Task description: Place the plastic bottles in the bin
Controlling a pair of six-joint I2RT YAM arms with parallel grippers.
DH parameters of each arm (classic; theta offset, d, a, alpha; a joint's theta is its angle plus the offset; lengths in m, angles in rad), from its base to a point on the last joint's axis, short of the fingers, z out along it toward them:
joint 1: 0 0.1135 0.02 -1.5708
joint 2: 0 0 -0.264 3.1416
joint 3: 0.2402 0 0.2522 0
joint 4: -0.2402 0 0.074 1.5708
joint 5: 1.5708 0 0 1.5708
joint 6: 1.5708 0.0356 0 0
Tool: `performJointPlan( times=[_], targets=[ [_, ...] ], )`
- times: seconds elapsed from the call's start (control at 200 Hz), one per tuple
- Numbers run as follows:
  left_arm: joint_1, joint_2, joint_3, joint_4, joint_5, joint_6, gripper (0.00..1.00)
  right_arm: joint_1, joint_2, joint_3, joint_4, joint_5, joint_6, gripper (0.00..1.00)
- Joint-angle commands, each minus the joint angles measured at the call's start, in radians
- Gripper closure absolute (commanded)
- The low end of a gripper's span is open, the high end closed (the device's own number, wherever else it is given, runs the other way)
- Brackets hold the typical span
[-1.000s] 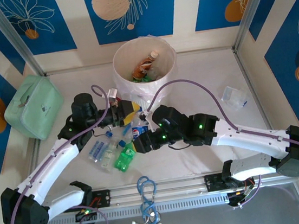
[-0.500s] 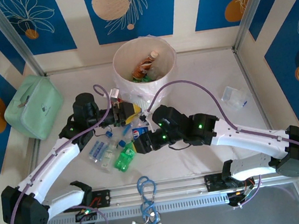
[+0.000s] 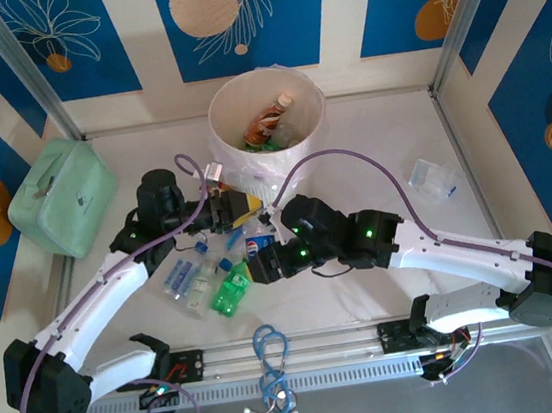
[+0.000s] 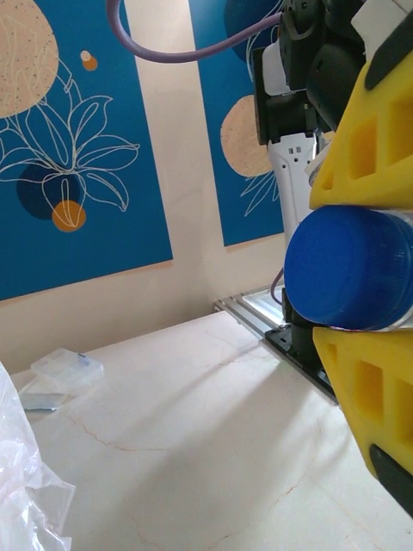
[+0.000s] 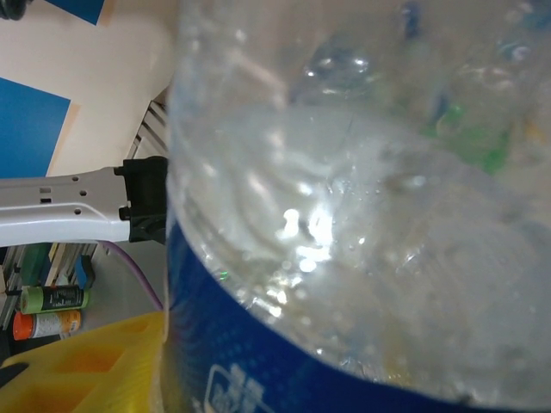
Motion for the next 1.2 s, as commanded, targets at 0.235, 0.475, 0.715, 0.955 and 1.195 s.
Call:
performJointPlan(
  times=[0.235,0.475,0.715,0.955,1.195],
  targets=[
    [0.074,0.025,0.145,-0.2,-0.111,0.099,0.79,-0.011,-0.087,-0.004,-0.097,0.128,-0.011,0.06],
    [0.128,0.059,0.306,-0.188,-0.205,0.031,0.8,-0.02,-0.288,-0.057,-0.218,0.395,0.072,0.01],
    [0.128,0.219,0.557,-0.199,-0.39,-0.018,0.81,-0.054,-0.401,-0.116,-0.299,0.46,0.167,0.01],
    [0.128,0.457,0.809,-0.161,-0.48,-0.1,0.82,-0.03,-0.396,-0.141,-0.293,0.453,0.195,0.0],
    [0.111,0.684,1.073,-0.238,-0.534,-0.131,0.83,-0.018,-0.398,-0.165,-0.267,0.441,0.203,0.0]
  ],
)
